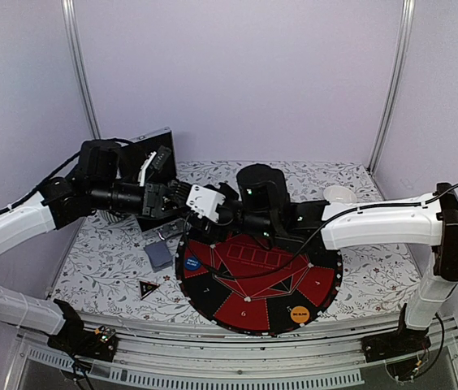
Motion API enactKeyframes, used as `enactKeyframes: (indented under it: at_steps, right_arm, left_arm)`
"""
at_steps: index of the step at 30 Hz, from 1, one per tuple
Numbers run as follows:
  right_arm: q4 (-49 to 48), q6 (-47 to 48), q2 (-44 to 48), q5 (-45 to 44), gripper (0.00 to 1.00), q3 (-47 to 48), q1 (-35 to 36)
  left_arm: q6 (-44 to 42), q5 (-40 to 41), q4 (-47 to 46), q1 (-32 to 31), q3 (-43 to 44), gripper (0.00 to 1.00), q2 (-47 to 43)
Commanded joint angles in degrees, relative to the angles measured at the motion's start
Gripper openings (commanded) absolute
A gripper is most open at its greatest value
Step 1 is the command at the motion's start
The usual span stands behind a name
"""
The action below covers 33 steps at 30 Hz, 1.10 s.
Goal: Distribute texas hold em gaming equipment
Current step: Pass from the left arm to the right, then place the poker chips pile in the big blind area.
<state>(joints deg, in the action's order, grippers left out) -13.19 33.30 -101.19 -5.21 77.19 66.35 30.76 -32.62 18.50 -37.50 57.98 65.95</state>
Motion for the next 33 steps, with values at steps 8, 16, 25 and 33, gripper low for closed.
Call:
enactKeyframes:
  at_steps: [8,16,25,33]
  right_arm:
    - [2.46,-4.34,2.73,0.94,0.02,-1.23,-1.88]
    - [14.21,-12.40,4.57,2.58,0.02,-1.53,-4.11]
    - [25.52,-25.32,6.19,3.77,0.02,-4.88,-7.79]
    - [32.61,-36.86,1.80,4.98,0.02,-3.22,-8.52]
  left_arm:
    - [-0.10,-0.69,-3.14,-0.55,-0.36,0.53,1.07]
    - [-6.35,9.33,6.17,1.77,3.40,0.90,0.05]
    - [-13.25,21.59,14.05,11.39,3.61,0.98,-0.74]
    - [-16.30,28.64,14.02,13.58,0.23,0.98,-0.06]
